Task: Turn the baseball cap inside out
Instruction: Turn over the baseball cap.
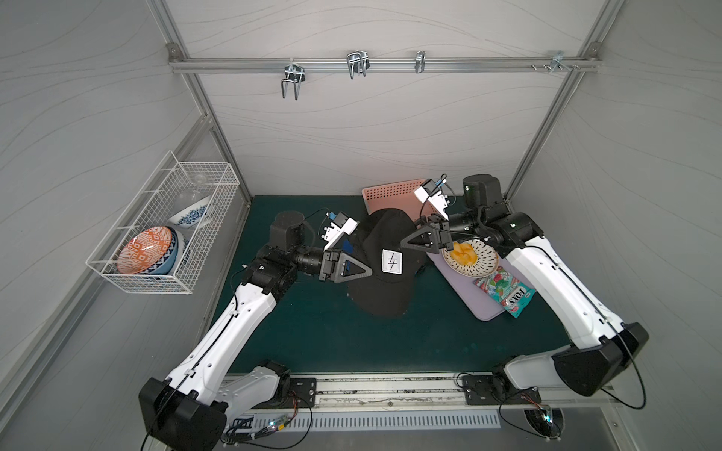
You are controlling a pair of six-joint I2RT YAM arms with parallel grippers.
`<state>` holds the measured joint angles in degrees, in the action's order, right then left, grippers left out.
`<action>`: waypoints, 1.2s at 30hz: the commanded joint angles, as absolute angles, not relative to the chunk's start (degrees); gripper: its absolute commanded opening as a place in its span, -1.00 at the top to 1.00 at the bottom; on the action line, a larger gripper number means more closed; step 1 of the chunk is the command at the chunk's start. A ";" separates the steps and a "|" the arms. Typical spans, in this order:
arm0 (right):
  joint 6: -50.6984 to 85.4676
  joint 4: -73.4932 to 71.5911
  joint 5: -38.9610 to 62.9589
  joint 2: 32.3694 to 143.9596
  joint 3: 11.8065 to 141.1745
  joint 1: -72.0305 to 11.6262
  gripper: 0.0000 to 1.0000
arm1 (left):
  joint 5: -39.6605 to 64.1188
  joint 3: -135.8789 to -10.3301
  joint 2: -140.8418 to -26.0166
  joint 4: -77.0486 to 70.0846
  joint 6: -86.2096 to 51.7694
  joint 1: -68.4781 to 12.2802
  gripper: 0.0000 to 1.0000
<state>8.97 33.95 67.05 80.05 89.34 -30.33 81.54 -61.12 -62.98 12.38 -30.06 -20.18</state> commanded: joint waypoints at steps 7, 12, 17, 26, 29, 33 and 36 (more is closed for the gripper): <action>15.41 35.01 82.56 75.54 89.74 -31.26 1.00 | 84.59 -63.95 -64.61 12.94 -25.42 -15.83 1.00; 25.81 28.21 85.75 71.42 89.34 -32.21 1.00 | 75.47 -61.21 -65.32 12.07 -24.51 -12.73 1.00; 27.36 29.12 85.62 69.30 90.71 -34.15 1.00 | 69.34 -59.75 -66.41 8.69 -27.74 -11.29 1.00; 4.89 45.57 41.90 66.55 93.05 -25.25 -0.43 | 84.67 -60.60 -63.63 12.51 -25.85 -13.03 1.00; 5.31 44.24 35.62 66.65 92.92 -21.85 -0.86 | 84.45 -59.32 -62.12 13.45 -25.75 -13.04 1.00; 7.51 42.01 37.61 65.83 90.28 -20.93 -0.98 | 77.80 -57.83 -60.28 9.21 -28.31 -13.01 1.00; 13.04 37.27 38.40 63.56 84.51 -20.96 -0.98 | 65.48 -54.41 -58.13 1.88 -33.62 -13.49 1.00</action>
<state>9.04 40.01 39.97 65.25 88.09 -21.12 76.36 -55.94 -60.49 10.22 -29.47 -13.34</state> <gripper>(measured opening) 0.990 0.090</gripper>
